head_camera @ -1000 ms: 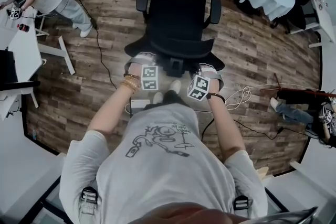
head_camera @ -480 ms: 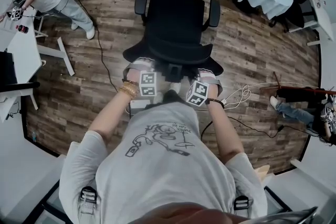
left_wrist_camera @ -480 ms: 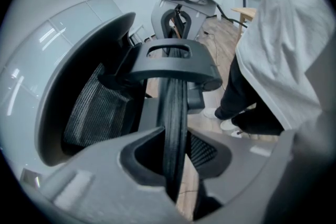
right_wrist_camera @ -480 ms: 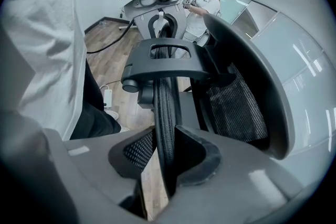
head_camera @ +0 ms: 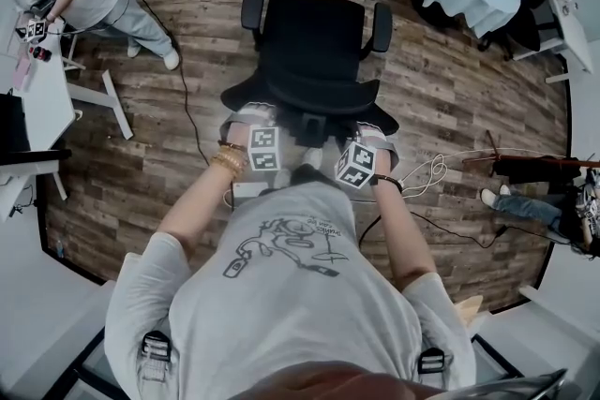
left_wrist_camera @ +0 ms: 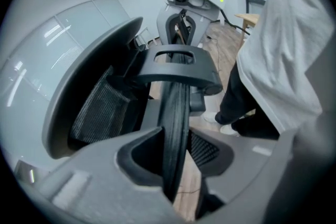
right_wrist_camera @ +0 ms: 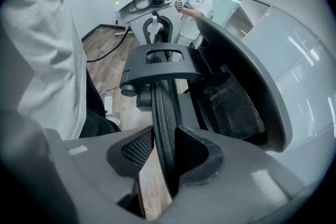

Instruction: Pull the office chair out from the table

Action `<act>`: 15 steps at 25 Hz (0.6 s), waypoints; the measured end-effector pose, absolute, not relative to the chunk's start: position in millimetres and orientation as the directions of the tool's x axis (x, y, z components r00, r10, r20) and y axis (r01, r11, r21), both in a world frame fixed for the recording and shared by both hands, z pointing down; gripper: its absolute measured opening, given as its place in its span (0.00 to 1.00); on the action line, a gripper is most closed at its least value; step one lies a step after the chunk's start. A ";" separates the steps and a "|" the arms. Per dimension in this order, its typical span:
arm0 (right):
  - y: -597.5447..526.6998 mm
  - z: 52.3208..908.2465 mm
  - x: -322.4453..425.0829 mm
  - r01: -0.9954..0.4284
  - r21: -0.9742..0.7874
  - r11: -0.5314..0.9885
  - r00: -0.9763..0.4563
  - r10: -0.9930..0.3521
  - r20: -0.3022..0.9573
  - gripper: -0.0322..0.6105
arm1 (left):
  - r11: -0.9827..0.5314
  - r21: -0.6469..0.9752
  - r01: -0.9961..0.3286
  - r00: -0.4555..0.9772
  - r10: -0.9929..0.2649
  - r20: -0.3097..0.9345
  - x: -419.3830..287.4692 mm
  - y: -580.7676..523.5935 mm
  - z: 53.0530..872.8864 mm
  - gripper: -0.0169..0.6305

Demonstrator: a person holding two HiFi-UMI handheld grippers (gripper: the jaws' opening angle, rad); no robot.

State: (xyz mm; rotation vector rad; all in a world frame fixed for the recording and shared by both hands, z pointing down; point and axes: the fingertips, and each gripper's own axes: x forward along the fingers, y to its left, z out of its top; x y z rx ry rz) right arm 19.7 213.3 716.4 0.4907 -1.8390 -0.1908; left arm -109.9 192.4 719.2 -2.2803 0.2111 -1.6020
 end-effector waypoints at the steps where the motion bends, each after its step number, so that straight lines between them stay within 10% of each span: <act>1: 213.0 713.4 19.7 -0.247 0.360 0.899 -0.253 -0.419 0.872 0.27 | -0.931 -0.360 0.067 0.357 -0.314 0.880 -110.2 192.2 715.8 0.24; 15: 216.4 621.4 -5.3 -0.526 0.247 0.814 -0.475 -0.522 0.708 0.15 | -0.897 -0.274 -0.348 0.600 -0.438 0.669 -121.4 193.4 623.3 0.04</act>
